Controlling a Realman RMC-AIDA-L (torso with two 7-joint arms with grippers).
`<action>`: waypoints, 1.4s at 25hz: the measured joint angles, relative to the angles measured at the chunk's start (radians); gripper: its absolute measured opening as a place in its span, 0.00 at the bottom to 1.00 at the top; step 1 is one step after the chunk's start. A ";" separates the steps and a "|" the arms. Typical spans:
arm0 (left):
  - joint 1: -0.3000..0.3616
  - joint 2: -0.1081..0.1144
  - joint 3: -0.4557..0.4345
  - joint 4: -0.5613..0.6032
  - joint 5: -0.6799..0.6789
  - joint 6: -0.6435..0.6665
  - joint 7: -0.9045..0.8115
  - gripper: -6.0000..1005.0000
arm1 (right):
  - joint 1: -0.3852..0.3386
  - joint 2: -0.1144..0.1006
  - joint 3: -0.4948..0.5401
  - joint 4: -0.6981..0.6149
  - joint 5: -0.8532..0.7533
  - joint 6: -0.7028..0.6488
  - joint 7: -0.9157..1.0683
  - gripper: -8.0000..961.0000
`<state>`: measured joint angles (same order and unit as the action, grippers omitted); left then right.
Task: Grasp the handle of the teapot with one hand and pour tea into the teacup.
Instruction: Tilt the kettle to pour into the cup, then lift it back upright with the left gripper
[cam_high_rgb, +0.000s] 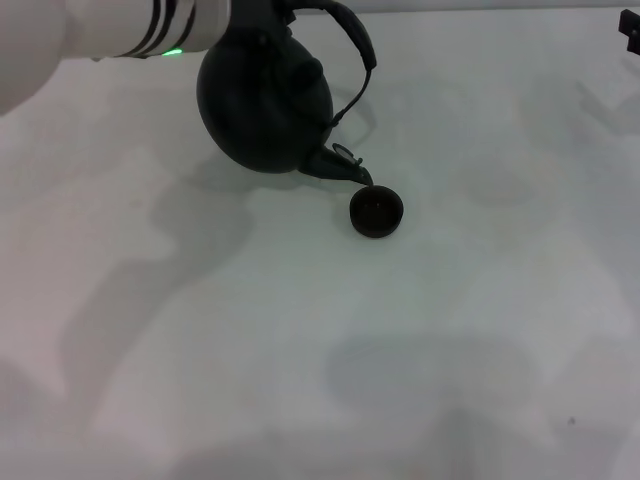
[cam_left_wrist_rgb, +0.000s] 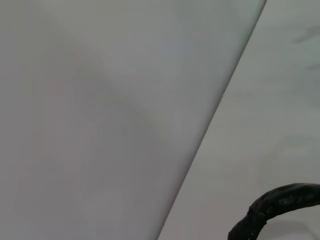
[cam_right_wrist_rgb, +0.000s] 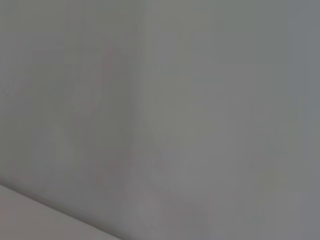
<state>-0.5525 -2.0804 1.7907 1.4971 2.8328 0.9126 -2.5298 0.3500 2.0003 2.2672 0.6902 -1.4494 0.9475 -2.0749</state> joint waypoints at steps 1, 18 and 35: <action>-0.002 0.000 0.002 0.000 0.000 0.000 0.000 0.12 | 0.001 0.000 0.000 0.000 0.000 0.000 0.000 0.88; -0.025 0.003 0.038 0.001 0.000 0.000 0.032 0.12 | 0.001 0.000 -0.004 -0.001 0.000 -0.003 0.000 0.88; -0.024 0.007 0.040 0.000 0.001 0.016 0.048 0.12 | 0.001 0.000 -0.004 -0.001 0.000 -0.002 0.001 0.88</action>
<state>-0.5767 -2.0738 1.8302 1.4971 2.8341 0.9288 -2.4821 0.3512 2.0003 2.2637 0.6887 -1.4497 0.9457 -2.0741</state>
